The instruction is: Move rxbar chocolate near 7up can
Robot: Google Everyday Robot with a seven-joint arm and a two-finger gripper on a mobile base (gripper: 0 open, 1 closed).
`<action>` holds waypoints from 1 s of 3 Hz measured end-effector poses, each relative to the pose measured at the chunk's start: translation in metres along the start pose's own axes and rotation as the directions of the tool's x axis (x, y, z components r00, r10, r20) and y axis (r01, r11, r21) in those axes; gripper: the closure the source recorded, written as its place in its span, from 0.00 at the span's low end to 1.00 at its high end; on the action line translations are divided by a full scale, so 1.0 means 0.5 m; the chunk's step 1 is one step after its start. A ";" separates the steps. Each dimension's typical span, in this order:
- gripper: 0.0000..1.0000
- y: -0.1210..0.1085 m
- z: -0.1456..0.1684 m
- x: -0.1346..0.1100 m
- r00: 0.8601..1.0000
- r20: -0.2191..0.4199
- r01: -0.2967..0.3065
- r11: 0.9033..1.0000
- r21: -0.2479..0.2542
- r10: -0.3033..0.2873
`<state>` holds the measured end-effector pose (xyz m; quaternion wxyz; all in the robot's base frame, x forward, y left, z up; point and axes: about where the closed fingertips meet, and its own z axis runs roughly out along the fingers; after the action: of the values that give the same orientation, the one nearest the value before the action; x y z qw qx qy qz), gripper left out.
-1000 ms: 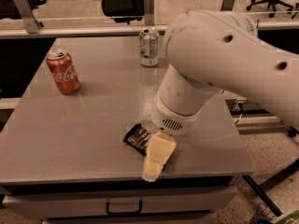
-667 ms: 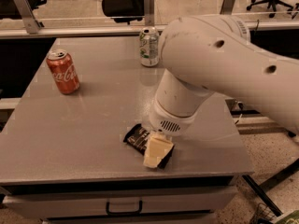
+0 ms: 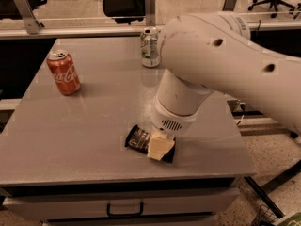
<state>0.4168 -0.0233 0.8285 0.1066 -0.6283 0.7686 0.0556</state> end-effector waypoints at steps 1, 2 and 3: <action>1.00 -0.076 -0.036 0.009 0.999 0.003 -0.048 0.998 0.036 0.048; 1.00 -0.155 -0.083 0.008 0.996 0.032 -0.087 0.993 0.083 0.085; 1.00 -0.243 -0.110 0.008 0.990 0.069 -0.128 0.986 0.104 0.122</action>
Offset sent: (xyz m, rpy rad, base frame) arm 0.1189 -0.0468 0.0729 0.0462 -0.1157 -0.1643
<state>0.5297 -0.0642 0.8866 0.1605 -0.5702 0.8047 0.0399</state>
